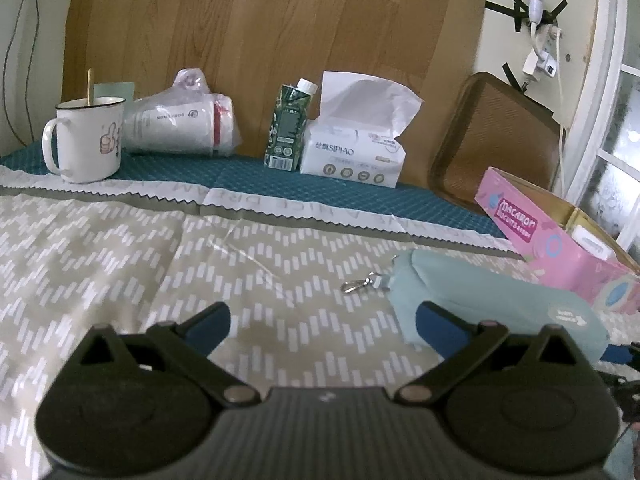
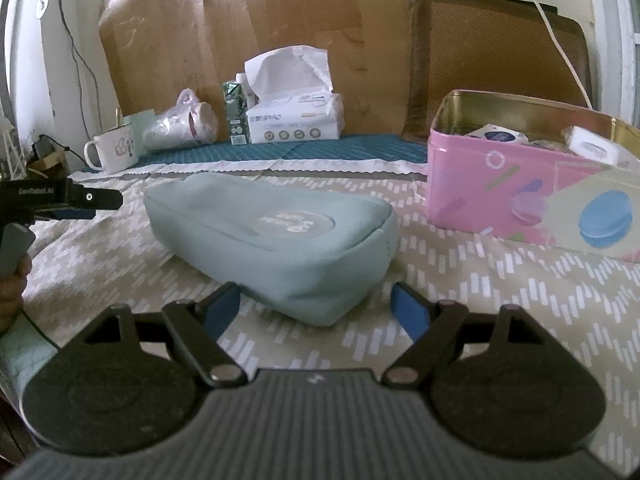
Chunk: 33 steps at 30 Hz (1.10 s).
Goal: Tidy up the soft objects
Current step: 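Grasp the teal pouch by its end with the left gripper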
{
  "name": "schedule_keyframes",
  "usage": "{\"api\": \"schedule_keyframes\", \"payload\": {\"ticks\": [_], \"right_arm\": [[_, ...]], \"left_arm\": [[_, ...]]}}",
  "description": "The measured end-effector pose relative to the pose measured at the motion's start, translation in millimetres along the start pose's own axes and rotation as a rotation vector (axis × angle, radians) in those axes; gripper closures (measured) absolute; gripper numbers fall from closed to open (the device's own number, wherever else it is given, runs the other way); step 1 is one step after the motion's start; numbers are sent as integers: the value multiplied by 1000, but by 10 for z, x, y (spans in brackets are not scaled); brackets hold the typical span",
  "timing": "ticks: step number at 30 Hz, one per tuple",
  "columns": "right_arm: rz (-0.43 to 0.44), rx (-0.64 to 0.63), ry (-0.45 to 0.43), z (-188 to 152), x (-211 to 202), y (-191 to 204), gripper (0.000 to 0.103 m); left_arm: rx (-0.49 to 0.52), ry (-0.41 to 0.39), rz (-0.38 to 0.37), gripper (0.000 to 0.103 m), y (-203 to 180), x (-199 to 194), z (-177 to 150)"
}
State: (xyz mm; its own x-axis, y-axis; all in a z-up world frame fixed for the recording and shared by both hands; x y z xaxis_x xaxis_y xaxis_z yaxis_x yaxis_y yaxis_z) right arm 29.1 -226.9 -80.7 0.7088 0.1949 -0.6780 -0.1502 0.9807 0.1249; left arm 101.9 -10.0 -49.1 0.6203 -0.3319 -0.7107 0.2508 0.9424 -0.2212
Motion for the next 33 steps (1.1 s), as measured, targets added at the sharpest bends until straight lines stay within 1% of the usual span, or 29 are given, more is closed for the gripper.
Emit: {"api": "schedule_keyframes", "payload": {"ticks": [4,16,28,31,33], "right_arm": [[-16,-20,5,1,21,20,18],[-32,-19,11,9,45,32,18],[-33,-20,11,11,46,26,17],[-34,-21,11,11,47,27,17],[-33,-20,11,13,46,30,17]], "left_arm": [[1,1,-5,1,-3,0,0],[3,-2,-13,1,-18,-10,-5],[16,4,-17,0,-39,-5,-11],[18,12,-27,0,-46,1,-5],[16,22,-50,1,-75,6,6]]}}
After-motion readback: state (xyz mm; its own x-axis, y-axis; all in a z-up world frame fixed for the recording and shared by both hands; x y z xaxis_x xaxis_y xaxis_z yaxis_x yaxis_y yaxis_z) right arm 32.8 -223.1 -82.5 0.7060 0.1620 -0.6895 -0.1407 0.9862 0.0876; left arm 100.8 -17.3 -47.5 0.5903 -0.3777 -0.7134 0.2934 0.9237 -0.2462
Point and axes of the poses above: each gripper's, at about its wrist camera, not at the fingertips, and x roughly the way its jaws point, y to its left, z to its top, the point moved 10 cm from there along x, roughly the way its jaws point, and after that the axes turned 13 degrees about y, right-handed, at the moved point
